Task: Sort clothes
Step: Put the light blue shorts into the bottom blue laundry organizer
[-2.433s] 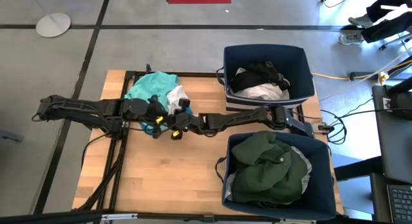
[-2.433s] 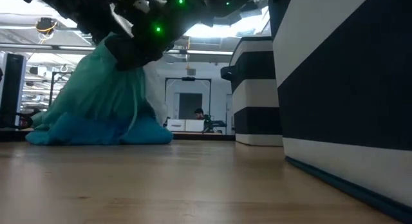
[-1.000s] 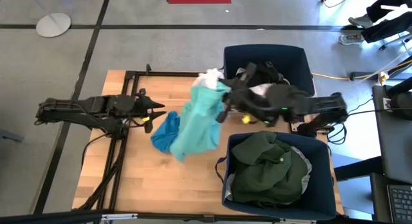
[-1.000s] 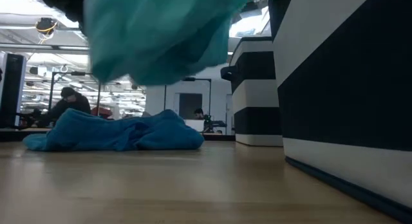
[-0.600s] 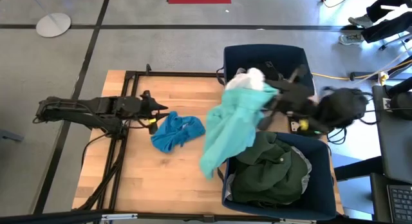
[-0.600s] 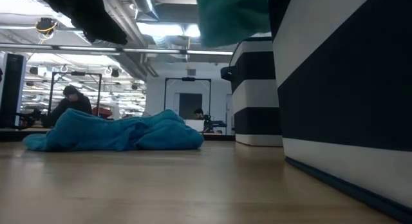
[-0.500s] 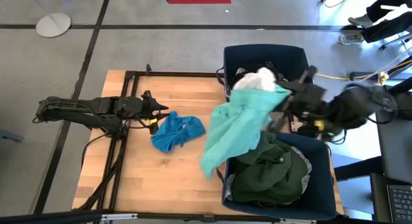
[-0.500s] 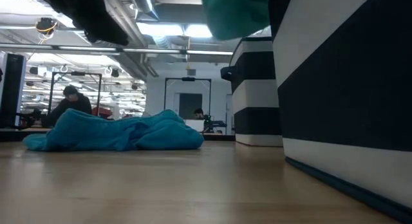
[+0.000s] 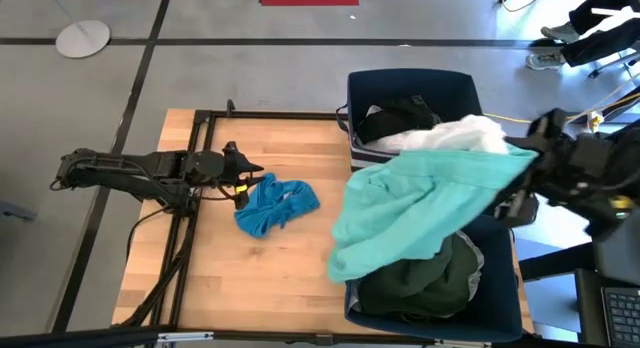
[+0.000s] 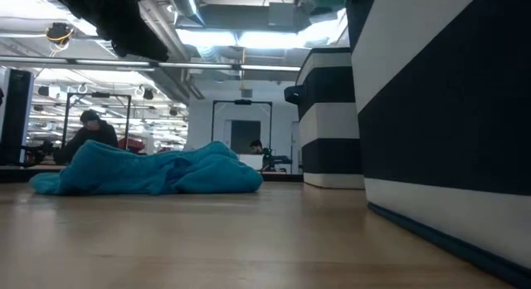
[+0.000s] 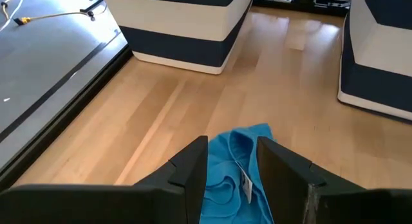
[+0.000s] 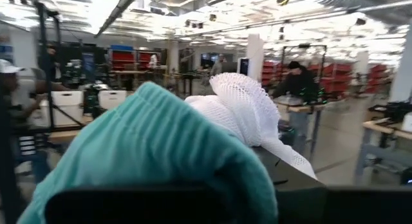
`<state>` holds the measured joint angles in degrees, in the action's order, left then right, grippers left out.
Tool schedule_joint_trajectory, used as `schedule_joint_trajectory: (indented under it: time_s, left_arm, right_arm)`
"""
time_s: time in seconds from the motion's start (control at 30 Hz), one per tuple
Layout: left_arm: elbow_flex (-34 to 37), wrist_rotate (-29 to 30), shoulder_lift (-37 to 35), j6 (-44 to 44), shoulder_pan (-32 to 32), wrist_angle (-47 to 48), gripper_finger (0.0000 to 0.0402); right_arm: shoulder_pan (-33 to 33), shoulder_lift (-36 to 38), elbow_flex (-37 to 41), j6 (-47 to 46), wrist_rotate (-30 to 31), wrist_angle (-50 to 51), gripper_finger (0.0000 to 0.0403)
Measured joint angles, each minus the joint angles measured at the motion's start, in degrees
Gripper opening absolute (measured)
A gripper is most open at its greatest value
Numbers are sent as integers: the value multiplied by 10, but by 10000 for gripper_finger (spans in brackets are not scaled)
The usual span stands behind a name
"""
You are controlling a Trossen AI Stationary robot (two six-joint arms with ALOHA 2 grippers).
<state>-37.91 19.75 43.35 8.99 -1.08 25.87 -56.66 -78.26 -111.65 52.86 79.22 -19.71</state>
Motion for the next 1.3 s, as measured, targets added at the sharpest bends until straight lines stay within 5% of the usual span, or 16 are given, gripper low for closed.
schedule_joint_trajectory:
  time_s: [0.27, 0.37, 0.67, 1.3]
  left_arm:
    - [0, 0, 0, 11, 0, -4, 125]
    - [0, 0, 0, 11, 0, -13, 125]
    - [0, 0, 0, 16, 0, -15, 125]
    - [0, 0, 0, 26, 0, -14, 125]
  right_arm:
    - [-91, -6, -51, 15, 3, -3, 37]
    - [-117, -14, -58, 13, 52, 6, 37]
    - [-131, -32, -41, -64, 107, 67, 37]
    - [-25, -6, 268, -239, 107, 69, 37]
